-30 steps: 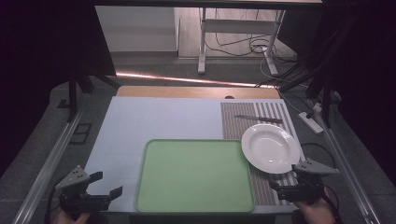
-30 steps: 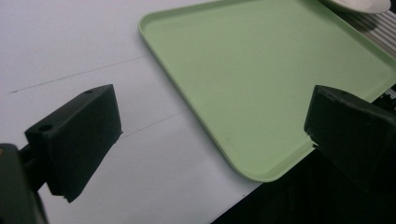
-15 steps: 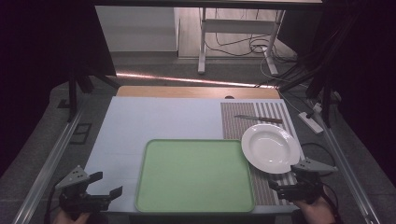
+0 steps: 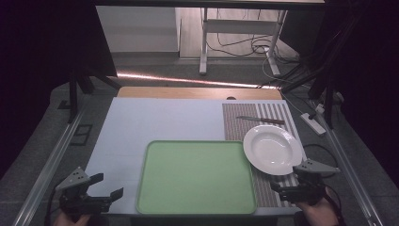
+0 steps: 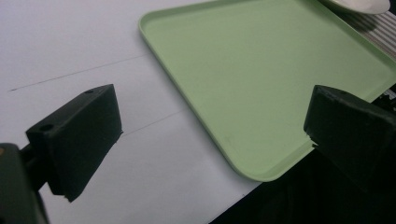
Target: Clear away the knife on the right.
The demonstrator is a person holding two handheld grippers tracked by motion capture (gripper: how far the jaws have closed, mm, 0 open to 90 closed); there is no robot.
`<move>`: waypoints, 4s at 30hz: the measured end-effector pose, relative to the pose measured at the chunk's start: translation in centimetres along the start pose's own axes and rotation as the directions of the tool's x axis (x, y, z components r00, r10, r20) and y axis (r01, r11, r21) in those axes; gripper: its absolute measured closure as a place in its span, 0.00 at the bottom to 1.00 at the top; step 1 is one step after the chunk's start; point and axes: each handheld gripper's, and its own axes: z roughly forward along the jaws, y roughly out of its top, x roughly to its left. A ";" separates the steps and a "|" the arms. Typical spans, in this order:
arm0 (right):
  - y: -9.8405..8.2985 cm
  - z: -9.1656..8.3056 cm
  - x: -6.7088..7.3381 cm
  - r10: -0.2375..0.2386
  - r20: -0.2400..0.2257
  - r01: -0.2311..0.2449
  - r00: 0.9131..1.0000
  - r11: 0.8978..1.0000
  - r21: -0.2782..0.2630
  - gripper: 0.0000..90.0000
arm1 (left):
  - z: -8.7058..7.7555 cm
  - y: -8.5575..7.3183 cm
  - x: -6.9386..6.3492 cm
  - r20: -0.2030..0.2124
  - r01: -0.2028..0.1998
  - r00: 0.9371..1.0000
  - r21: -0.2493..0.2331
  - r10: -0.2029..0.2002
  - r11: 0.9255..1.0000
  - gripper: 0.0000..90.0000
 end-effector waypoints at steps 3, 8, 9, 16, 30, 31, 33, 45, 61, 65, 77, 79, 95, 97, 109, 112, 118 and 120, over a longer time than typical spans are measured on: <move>0.1 0.1 0.0 0.000 -0.010 0.000 1.000 1.000 0.006 0.00 | 0.0 0.0 0.0 0.000 0.001 1.000 -0.001 -0.001 1.000 0.04; 0.4 0.1 0.1 -0.001 -0.040 0.000 0.999 1.000 -0.021 0.00 | 0.0 0.0 0.0 -0.001 0.001 1.000 0.000 -0.001 1.000 0.04; 0.6 0.1 0.2 -0.003 -0.062 0.000 0.998 0.999 -0.043 0.00 | 0.0 0.0 0.0 -0.001 0.001 1.000 0.000 -0.001 1.000 0.04; 1.0 0.4 0.4 -0.023 -0.082 0.022 0.996 1.000 -0.018 0.00 | 0.0 0.0 0.0 -0.002 0.000 1.000 0.002 0.000 1.000 0.04; 1.8 1.1 0.1 -0.065 -0.109 0.060 0.992 0.997 -0.056 0.00 | 0.0 0.0 0.0 -0.004 0.002 1.000 0.004 -0.002 1.000 0.04; 2.0 1.2 0.0 -0.050 -0.118 0.044 0.992 0.998 -0.054 0.00 | 0.0 0.0 0.0 -0.004 0.002 1.000 0.004 -0.002 1.000 0.04; 2.1 1.3 -0.1 -0.045 -0.116 0.039 0.992 0.998 -0.047 0.00 | 0.0 0.0 0.0 -0.004 0.001 1.000 0.005 -0.001 1.000 0.04; 3.5 3.1 -1.6 0.011 -0.108 -0.009 0.994 1.000 0.020 0.00 | 0.1 0.0 0.0 -0.006 0.003 1.000 0.007 -0.003 1.000 0.04; 5.5 5.8 -2.2 -0.033 -0.094 0.037 0.995 0.998 0.040 0.00 | 0.1 0.0 0.0 -0.005 0.005 1.000 0.006 -0.005 1.000 0.04; 6.1 6.5 -2.7 -0.038 -0.086 0.042 0.996 0.998 0.047 0.00 | 0.1 0.0 0.0 -0.005 0.005 1.000 0.007 -0.005 1.000 0.04; 7.5 8.7 -3.9 -0.041 -0.038 0.043 0.998 0.996 0.073 0.00 | 0.1 0.0 0.1 -0.004 0.008 1.000 0.006 -0.008 1.000 0.04; 8.0 9.3 -4.3 -0.014 -0.034 0.017 0.999 0.997 0.073 0.00 | 0.1 0.0 0.1 -0.004 0.008 1.000 0.006 -0.008 1.000 0.04; 9.9 12.1 -6.1 -0.035 0.029 0.031 0.999 0.993 0.118 0.00 | 0.1 0.0 0.1 -0.002 0.008 1.000 0.007 -0.008 1.000 0.04; 10.2 12.4 -6.4 -0.036 0.033 0.032 0.999 0.992 0.125 0.00 | 0.1 0.0 0.1 -0.002 0.009 1.000 0.007 -0.009 1.000 0.04; 11.3 13.8 -8.2 -0.011 0.060 0.003 0.998 0.989 0.145 0.00 | 0.1 0.0 0.1 -0.002 0.008 1.000 0.009 -0.008 1.000 0.04; 11.6 14.2 -8.7 -0.003 0.070 -0.007 0.998 0.989 0.149 0.00 | 0.1 0.0 0.1 -0.002 0.008 1.000 0.009 -0.008 1.000 0.04; 12.2 15.3 -9.7 0.008 0.076 -0.021 0.997 0.985 0.169 0.00 | 0.1 0.1 0.1 -0.001 0.009 1.000 0.010 -0.009 1.000 0.04; 12.4 15.6 -9.9 0.010 0.078 -0.024 0.997 0.985 0.173 0.00 | 0.1 0.1 0.1 -0.001 0.010 1.000 0.011 -0.010 1.000 0.04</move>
